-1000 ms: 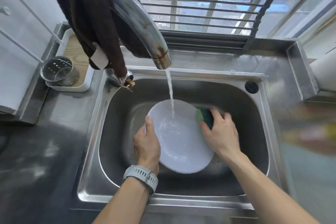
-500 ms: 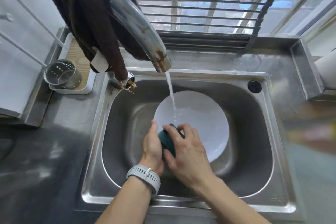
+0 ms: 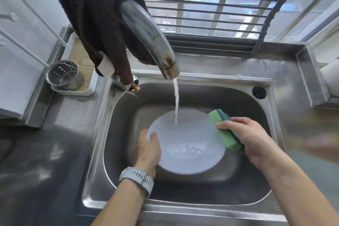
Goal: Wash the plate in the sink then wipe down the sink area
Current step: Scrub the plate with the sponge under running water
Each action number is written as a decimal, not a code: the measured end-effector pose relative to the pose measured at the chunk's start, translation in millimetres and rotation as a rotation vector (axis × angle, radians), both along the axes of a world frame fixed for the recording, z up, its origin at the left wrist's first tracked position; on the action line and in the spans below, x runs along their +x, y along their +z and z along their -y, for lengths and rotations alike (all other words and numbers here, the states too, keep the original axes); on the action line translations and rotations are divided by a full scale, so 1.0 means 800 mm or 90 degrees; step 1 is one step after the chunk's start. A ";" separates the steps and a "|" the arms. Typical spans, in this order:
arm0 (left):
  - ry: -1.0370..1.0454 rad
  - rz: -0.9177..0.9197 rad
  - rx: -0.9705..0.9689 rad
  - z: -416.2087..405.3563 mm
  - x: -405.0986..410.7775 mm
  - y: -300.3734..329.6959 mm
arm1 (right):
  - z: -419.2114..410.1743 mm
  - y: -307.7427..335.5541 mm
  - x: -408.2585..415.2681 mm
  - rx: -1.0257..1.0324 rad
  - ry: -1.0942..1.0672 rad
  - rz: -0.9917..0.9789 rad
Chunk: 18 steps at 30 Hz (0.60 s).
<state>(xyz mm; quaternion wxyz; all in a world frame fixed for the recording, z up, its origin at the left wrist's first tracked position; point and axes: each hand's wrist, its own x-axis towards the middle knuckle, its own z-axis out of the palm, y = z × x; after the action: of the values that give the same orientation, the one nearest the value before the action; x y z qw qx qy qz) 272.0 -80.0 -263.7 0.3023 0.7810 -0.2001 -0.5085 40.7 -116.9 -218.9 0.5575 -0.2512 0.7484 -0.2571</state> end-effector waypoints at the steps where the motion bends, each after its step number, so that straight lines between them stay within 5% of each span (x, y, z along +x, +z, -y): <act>1: -0.022 -0.017 -0.005 -0.001 0.006 0.003 | 0.008 -0.004 -0.003 0.044 -0.007 0.073; 7: -0.149 -0.083 -0.040 0.010 0.042 0.025 | 0.037 -0.016 0.008 0.176 0.140 0.073; 12: -0.243 -0.341 -0.044 0.012 0.073 0.036 | 0.064 -0.022 0.006 0.247 0.198 -0.004; 18: -0.519 0.033 -0.073 0.020 0.092 0.017 | 0.084 -0.024 -0.004 0.329 0.178 0.086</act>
<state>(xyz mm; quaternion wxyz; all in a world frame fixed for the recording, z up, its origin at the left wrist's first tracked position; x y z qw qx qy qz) 345.9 -96.3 -250.1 0.1141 0.6322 -0.5288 -0.5547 37.5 -184.4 -237.7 0.6813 -0.1838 0.7086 0.0047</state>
